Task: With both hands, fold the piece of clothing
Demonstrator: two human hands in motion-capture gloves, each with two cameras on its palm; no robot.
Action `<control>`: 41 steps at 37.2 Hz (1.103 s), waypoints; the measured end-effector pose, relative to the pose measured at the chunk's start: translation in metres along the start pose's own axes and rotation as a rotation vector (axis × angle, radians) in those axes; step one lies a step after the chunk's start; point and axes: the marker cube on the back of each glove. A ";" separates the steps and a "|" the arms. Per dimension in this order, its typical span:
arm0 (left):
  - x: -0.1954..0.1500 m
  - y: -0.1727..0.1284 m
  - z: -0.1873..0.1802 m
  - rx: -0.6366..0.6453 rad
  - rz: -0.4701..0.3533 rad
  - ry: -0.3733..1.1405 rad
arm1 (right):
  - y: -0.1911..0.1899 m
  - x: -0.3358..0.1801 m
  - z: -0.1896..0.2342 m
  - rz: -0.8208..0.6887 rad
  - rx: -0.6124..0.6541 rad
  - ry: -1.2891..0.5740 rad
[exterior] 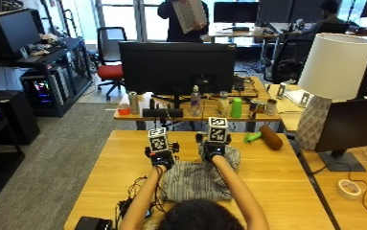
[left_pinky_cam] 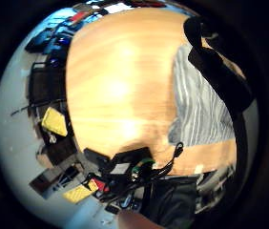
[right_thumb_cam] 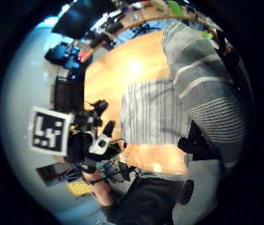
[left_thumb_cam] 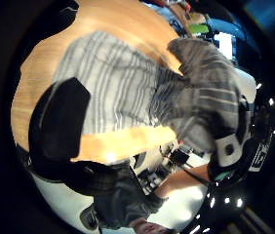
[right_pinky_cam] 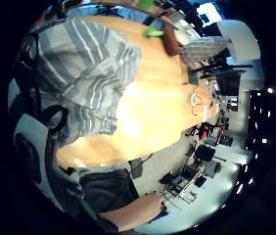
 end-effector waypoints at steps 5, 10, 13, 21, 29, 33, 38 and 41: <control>-0.015 -0.012 -0.005 0.059 -0.051 -0.036 | 0.036 -0.065 0.048 -0.059 -0.172 0.033; -0.035 -0.023 -0.008 0.062 -0.083 -0.038 | 0.069 -0.098 0.087 -0.062 -0.414 -0.152; -0.041 -0.016 -0.014 0.073 -0.092 -0.029 | 0.063 -0.101 0.103 0.029 -0.478 -0.313; -0.062 -0.008 -0.018 0.047 -0.119 -0.002 | 0.038 -0.078 0.075 0.099 -0.258 -0.610; -0.065 -0.004 -0.021 0.012 -0.117 0.010 | 0.048 -0.039 -0.006 -0.135 -0.050 -0.603; -0.059 -0.002 -0.025 0.029 -0.096 -0.001 | 0.029 0.005 -0.032 -0.101 0.070 -0.489; -0.046 0.001 -0.031 0.046 -0.066 -0.008 | 0.023 0.046 -0.056 -0.063 0.121 -0.429; -0.039 -0.001 -0.030 0.047 -0.044 -0.006 | 0.025 0.055 -0.061 -0.051 0.131 -0.422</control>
